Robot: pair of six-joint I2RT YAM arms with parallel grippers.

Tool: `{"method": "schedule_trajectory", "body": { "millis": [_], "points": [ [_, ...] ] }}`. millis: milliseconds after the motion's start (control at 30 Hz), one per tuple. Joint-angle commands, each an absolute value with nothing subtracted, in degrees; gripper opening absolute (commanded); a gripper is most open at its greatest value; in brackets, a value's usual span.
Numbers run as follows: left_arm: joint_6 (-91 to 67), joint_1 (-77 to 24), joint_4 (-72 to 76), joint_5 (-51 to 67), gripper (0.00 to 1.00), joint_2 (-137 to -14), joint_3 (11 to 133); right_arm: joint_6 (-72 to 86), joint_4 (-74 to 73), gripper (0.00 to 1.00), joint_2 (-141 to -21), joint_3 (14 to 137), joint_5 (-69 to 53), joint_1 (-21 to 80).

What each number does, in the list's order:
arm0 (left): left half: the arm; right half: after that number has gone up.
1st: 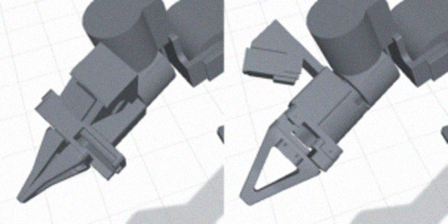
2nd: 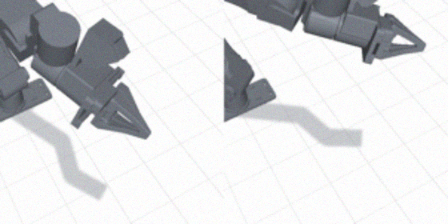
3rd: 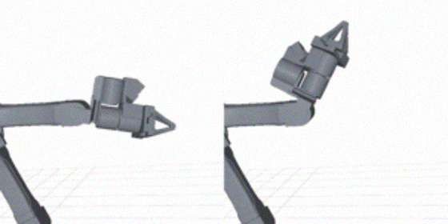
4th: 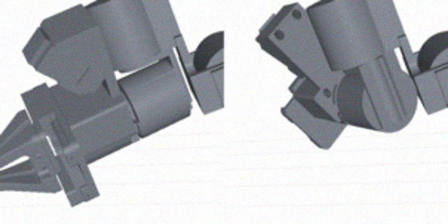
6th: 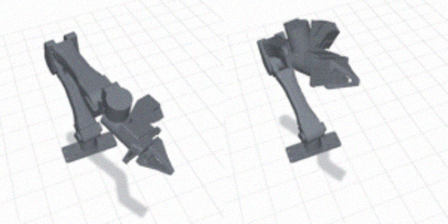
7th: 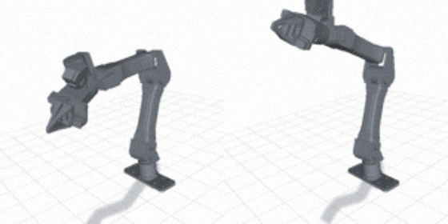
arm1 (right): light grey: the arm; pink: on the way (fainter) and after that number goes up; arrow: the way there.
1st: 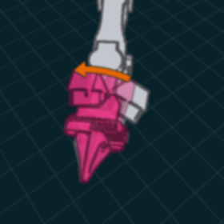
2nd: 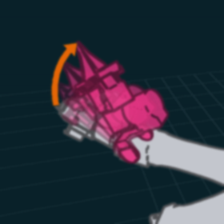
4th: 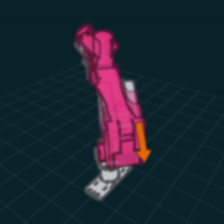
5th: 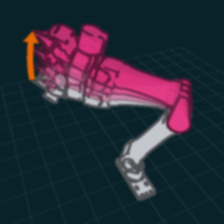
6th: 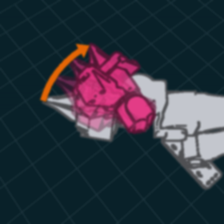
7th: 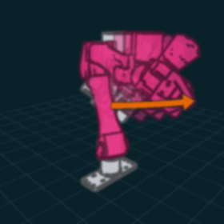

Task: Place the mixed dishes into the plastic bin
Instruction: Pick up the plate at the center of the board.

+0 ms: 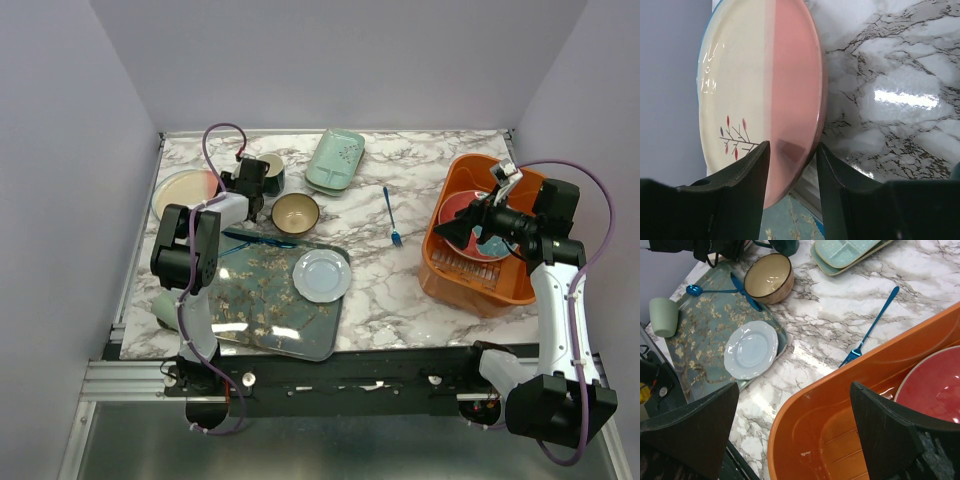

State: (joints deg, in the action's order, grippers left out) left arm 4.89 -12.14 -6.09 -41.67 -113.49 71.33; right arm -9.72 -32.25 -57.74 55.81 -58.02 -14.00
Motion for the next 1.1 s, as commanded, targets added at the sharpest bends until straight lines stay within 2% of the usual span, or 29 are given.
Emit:
{"method": "schedule_trajectory", "body": {
  "millis": [0,100,200,367,467,767,1067],
  "points": [
    [6.7,-12.8,-1.8,-46.1,0.50,-114.4,71.6,-10.4,-32.6,1.00,-57.3,55.9,-59.3,-14.4],
    [6.8,-12.9,-2.2,-45.9,0.48,-115.0,72.1,-10.5,-32.6,1.00,-57.3,56.0,-59.2,-14.3],
    [6.7,-12.9,-2.6,-45.3,0.39,-115.2,72.2,-10.5,-32.6,1.00,-57.4,56.0,-59.2,-14.4],
    [6.7,-13.1,-2.9,-45.1,0.15,-114.3,72.2,-10.5,-32.7,1.00,-57.3,56.1,-59.2,-14.3],
    [7.1,-13.4,-2.6,-45.4,0.09,-112.5,72.1,-10.5,-32.7,1.00,-57.2,56.1,-59.2,-14.3],
    [12.2,-13.9,-0.3,-48.2,0.00,-104.6,71.4,-10.6,-32.8,1.00,-57.0,56.2,-59.3,-14.4],
    [15.7,-13.9,1.2,-49.7,0.00,-97.8,71.0,-10.6,-32.9,1.00,-56.9,56.2,-59.4,-14.4]
  ]
}}
